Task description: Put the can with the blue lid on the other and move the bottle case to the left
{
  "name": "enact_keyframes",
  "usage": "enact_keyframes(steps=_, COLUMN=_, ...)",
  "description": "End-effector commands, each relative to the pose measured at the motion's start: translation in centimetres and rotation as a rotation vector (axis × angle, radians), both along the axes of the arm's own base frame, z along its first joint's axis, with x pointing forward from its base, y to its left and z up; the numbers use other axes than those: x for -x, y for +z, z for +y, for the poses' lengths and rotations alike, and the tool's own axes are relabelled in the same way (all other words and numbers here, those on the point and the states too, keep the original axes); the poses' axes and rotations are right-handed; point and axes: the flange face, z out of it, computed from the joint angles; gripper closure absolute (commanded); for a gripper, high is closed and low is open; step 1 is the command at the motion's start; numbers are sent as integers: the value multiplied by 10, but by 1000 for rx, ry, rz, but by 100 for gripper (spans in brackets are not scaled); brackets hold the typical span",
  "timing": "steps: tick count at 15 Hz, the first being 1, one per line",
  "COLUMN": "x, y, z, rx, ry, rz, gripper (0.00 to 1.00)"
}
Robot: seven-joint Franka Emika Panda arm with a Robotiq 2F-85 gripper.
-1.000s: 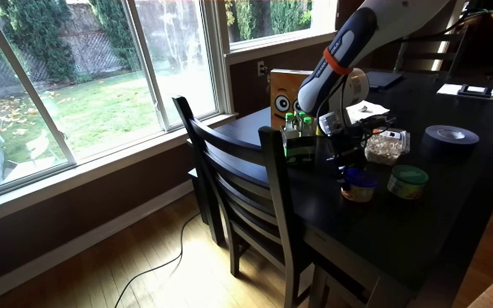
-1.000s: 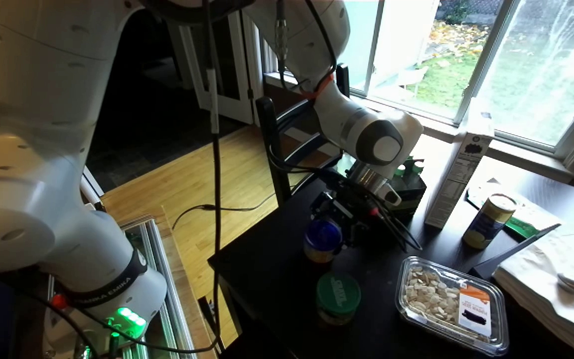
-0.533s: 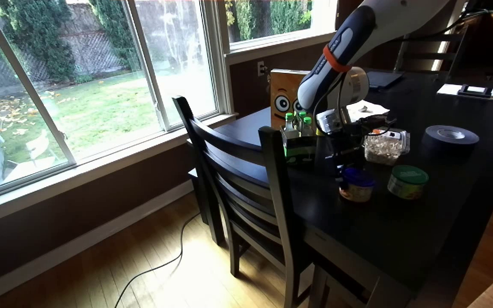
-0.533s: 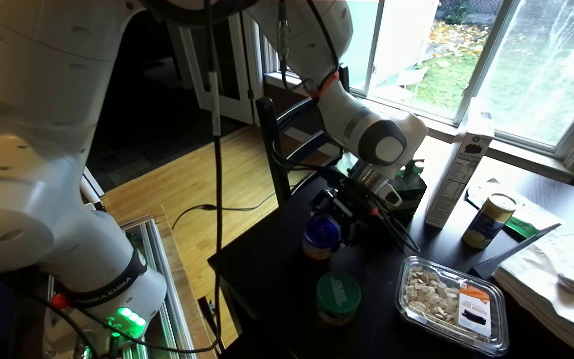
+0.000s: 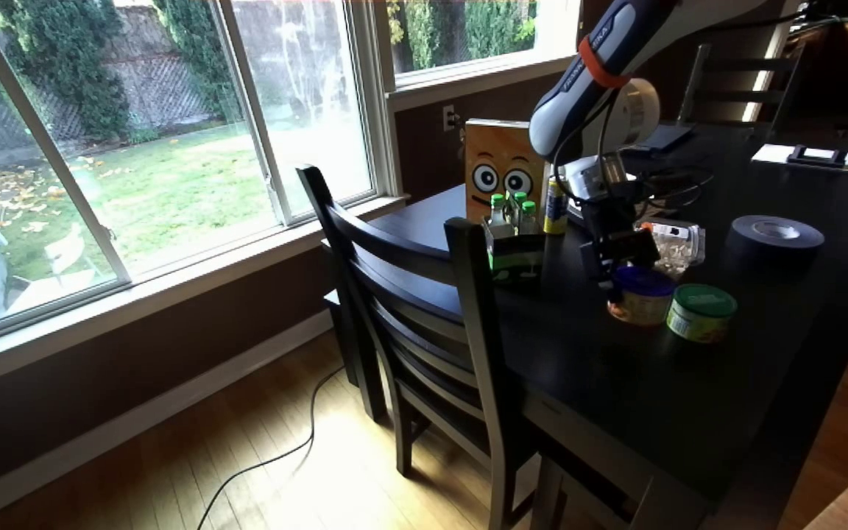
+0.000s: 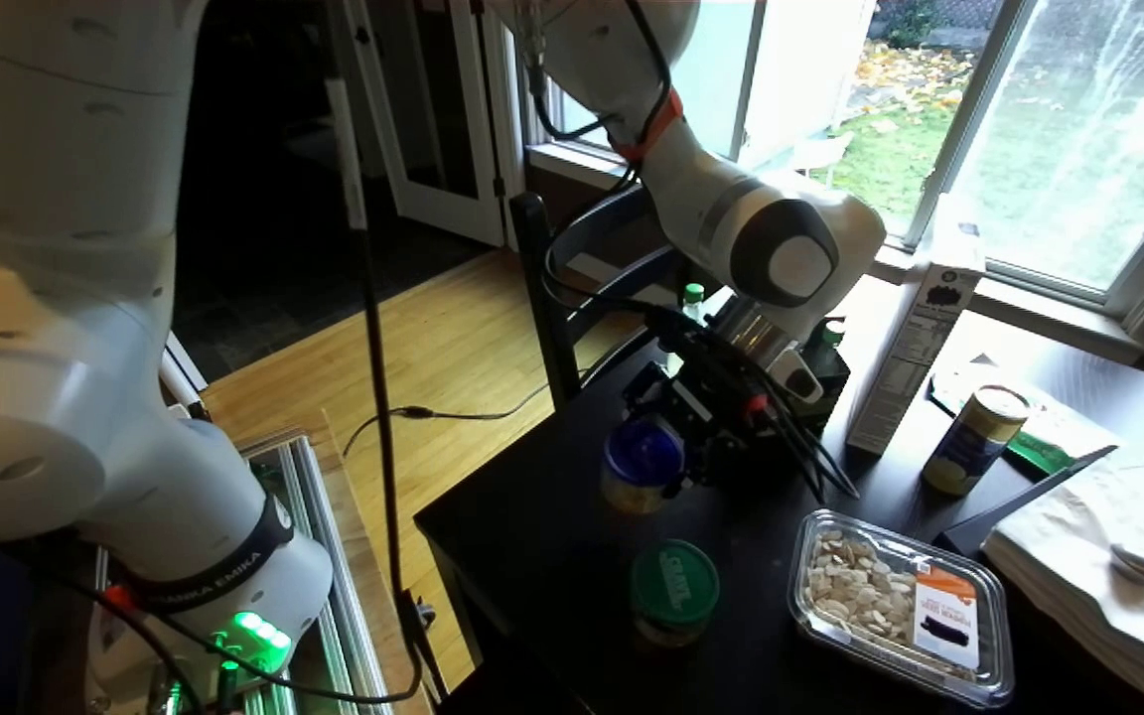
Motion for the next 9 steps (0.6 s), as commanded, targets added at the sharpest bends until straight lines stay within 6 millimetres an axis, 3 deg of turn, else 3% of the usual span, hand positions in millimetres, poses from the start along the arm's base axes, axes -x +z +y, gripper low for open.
enact_keyframes(steps=1, x=22, y=27, z=-25, rx=108, ry=-70, rz=-6, gripper=32)
enact_keyframes(steps=9, x=65, y=26, z=-80, rx=192, ry=-224, rz=22, gripper=32)
